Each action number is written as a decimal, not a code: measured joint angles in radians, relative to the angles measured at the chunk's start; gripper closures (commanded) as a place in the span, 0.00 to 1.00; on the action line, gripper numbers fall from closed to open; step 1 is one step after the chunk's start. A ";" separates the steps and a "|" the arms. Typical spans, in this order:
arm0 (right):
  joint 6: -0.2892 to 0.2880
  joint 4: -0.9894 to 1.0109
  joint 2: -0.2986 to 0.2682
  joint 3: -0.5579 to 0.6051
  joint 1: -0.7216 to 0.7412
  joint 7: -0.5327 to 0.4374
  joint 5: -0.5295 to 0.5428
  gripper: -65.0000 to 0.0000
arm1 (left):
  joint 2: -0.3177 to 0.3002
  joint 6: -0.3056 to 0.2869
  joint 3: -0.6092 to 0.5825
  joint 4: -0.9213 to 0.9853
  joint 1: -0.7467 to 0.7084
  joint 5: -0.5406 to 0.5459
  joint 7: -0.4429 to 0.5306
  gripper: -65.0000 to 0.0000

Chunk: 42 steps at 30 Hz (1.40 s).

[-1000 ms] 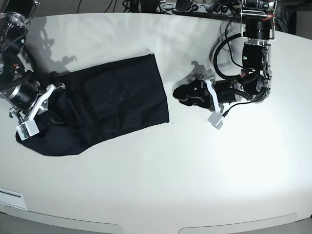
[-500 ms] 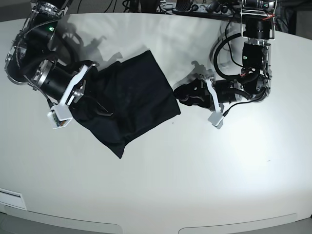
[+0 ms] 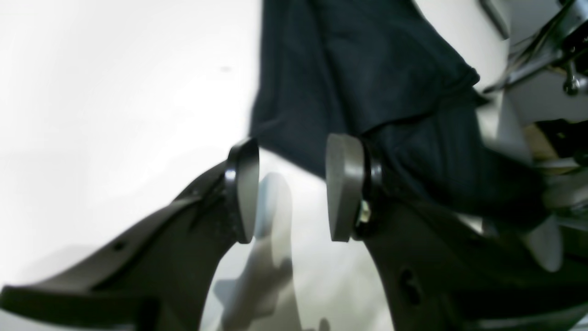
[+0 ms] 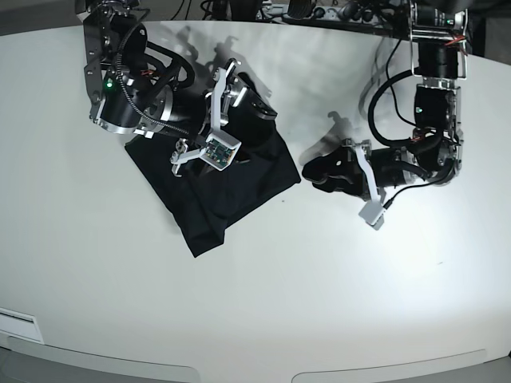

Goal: Fold the T-shirt properly
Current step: 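Grasp the other strip end with the right gripper and fold it over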

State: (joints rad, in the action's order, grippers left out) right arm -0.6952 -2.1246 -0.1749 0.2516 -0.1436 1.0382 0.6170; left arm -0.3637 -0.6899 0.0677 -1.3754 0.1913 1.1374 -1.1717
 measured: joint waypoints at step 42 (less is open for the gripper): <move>0.177 0.108 -0.007 -0.144 -0.084 -0.137 -0.206 0.65 | -0.171 0.000 0.000 0.000 0.045 0.016 0.001 0.59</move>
State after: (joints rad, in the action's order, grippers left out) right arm -0.5179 -2.0171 -0.1822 0.1074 -0.2272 0.9009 0.4110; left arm -0.5346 -0.6903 0.0677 -1.3754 0.2359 1.1530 -1.1709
